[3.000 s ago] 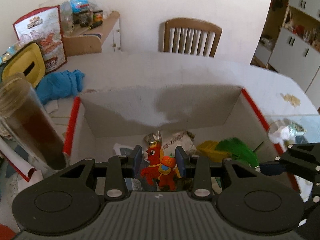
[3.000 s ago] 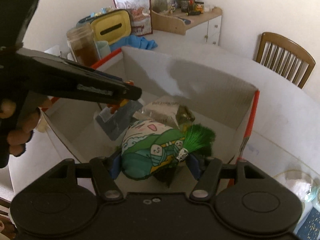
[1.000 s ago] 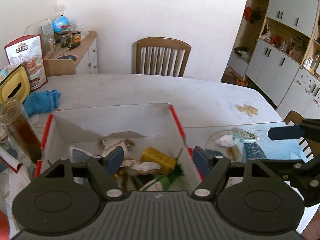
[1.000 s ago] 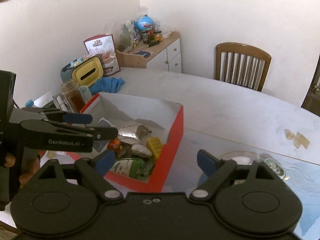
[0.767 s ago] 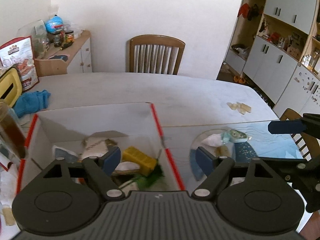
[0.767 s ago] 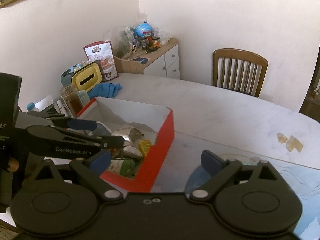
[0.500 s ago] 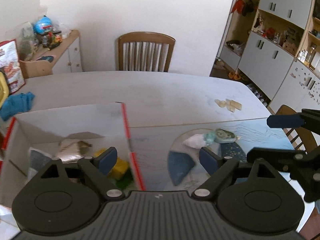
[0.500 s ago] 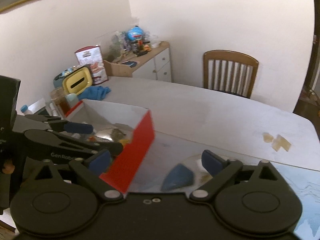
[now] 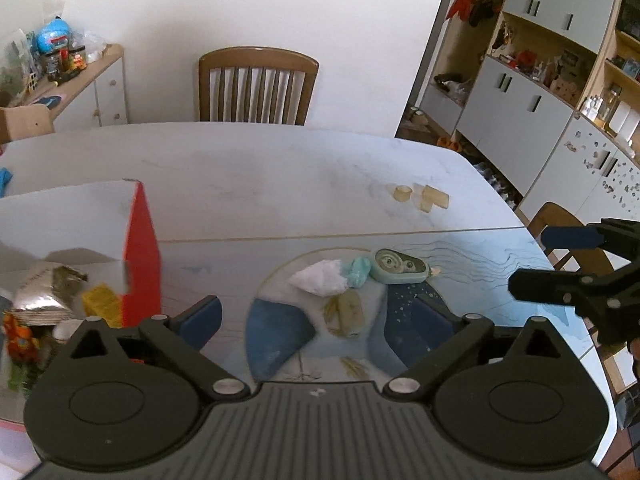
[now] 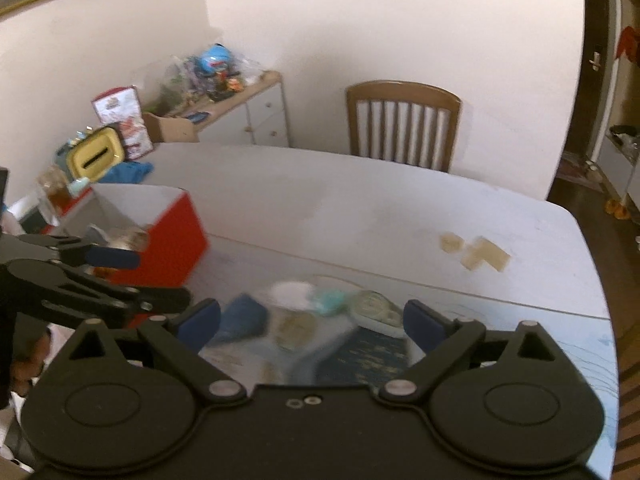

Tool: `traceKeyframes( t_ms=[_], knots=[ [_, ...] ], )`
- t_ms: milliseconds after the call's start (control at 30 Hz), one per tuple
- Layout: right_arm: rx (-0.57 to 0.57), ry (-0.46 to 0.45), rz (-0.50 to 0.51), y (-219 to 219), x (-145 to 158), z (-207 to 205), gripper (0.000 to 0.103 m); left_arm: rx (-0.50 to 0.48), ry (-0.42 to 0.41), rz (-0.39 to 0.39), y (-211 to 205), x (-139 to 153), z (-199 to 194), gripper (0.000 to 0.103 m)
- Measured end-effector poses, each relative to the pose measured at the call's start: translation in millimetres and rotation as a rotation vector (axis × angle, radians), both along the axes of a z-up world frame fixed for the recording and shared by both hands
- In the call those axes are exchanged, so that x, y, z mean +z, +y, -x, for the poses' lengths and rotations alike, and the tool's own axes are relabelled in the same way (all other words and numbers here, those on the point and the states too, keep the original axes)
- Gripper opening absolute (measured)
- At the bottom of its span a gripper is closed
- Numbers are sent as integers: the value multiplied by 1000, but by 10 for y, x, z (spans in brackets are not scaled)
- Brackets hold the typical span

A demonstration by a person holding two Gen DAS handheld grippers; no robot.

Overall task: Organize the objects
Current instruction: 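Move both open tools back toward the tape dispenser and white bag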

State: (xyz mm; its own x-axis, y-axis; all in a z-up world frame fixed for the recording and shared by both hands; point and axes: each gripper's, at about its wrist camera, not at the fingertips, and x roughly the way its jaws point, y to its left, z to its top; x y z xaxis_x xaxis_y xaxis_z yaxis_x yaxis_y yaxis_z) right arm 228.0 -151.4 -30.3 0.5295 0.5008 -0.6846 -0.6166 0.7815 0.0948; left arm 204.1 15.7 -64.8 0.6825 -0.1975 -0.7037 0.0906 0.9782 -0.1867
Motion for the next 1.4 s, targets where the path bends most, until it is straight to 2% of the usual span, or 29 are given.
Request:
traceKeyframes(
  t_ms=[267,533,700,800,1033,1167,1400],
  knots=[
    [-23,28,33,-279,-324,-291,97,0,10,-63,-185,-241,-196,101],
    [10,57,70,-298,-668,-599,96,-25,16,-176,-316,-546,-498,101],
    [41,70,96,-195,-863,-792,92,-19,41,-204,-338,-703,-725,101],
    [79,60,111,-120,-959,-865,89,-32,51,-207,-354,-781,-817,101],
    [167,47,134,39,-1136,-1006,82,-59,86,-130,-297,-904,-983,101],
    [211,48,136,106,-1239,-1067,78,-60,116,-116,-245,-994,-1083,101],
    [267,51,133,218,-1337,-1094,72,-58,120,-81,-219,-1021,-1120,100]
  ],
)
